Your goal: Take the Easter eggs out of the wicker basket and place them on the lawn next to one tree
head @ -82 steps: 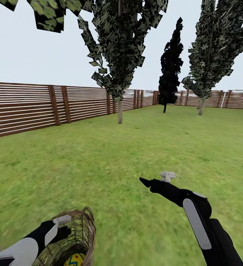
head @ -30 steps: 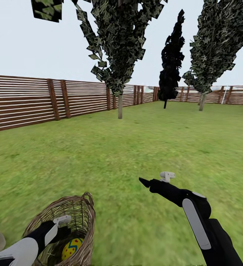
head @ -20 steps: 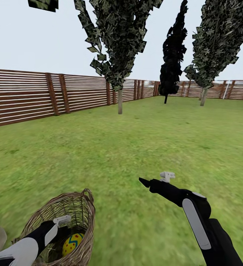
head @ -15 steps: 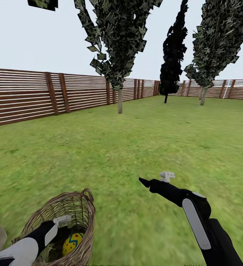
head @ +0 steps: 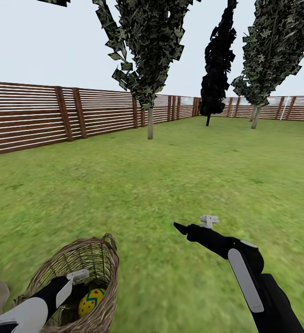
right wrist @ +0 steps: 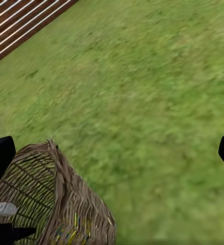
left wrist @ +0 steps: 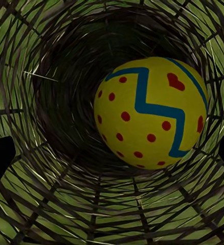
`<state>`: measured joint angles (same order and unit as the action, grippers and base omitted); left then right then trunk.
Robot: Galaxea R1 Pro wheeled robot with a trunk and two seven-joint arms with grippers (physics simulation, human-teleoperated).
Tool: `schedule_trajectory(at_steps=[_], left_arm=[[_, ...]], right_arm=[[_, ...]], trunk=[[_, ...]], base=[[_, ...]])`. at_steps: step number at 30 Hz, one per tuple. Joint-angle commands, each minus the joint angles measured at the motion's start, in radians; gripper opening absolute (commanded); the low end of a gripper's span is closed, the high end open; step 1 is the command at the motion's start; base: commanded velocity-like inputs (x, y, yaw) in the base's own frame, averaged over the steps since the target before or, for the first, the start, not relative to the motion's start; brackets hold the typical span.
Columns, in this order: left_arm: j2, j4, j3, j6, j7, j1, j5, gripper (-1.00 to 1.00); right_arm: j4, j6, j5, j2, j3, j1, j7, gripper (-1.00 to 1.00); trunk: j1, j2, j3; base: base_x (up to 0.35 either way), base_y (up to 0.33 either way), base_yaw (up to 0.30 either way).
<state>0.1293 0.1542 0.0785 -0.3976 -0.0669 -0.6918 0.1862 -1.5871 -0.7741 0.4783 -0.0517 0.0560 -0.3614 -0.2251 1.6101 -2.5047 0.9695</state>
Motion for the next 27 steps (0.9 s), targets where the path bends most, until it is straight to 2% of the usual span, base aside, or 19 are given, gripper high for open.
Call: schedule_trajectory(at_steps=[1,27], left_arm=[[0.0,0.002,0.008,-0.006,-0.005,0.0,0.007,1.0],[0.0,0.002,0.007,-0.006,-0.004,0.0,0.007,1.0]], right_arm=[[-0.001,-0.004,-0.003,0.0,0.0,-0.001,-0.003,1.0],[-0.001,-0.004,-0.002,0.0,0.001,-0.001,-0.003,1.0]], trunk=[[0.0,0.0,0.001],[0.0,0.0,0.001]], base=[[0.042,0.0,0.0],[0.084,0.0,0.0]])
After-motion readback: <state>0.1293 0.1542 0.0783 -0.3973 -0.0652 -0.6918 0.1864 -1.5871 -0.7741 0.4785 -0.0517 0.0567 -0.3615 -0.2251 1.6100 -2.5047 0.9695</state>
